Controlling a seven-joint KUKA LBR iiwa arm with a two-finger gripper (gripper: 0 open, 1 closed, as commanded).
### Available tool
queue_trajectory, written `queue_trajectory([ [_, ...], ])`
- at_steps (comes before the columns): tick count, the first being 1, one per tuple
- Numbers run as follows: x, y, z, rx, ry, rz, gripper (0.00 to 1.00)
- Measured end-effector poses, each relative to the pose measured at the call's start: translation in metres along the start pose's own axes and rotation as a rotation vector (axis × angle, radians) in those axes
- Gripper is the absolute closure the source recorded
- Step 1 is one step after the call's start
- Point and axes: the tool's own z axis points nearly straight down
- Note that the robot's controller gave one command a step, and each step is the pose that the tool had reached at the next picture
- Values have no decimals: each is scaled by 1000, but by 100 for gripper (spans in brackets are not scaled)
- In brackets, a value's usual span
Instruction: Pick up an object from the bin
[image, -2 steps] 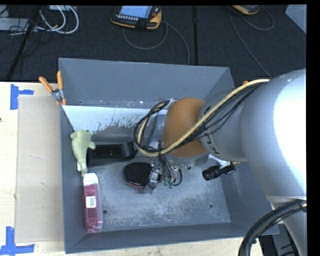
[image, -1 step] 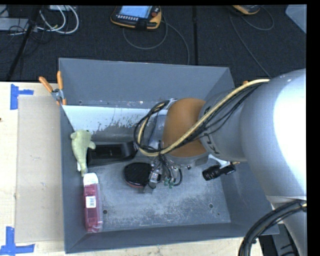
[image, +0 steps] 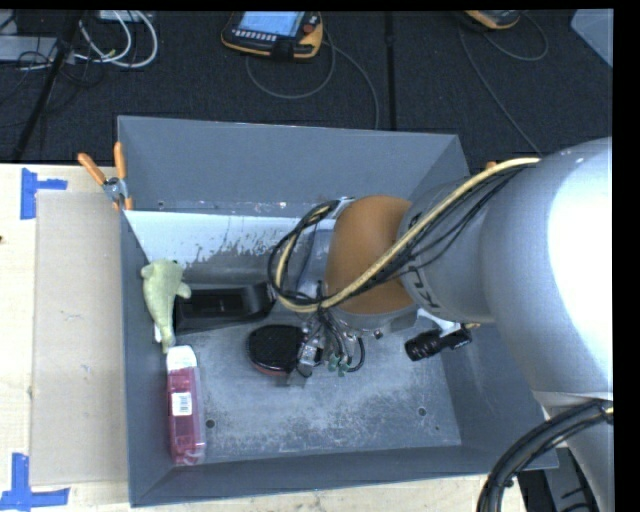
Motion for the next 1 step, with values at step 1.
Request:
queue_trajectory([
  [1,1,0,-5,1,3,0,100],
])
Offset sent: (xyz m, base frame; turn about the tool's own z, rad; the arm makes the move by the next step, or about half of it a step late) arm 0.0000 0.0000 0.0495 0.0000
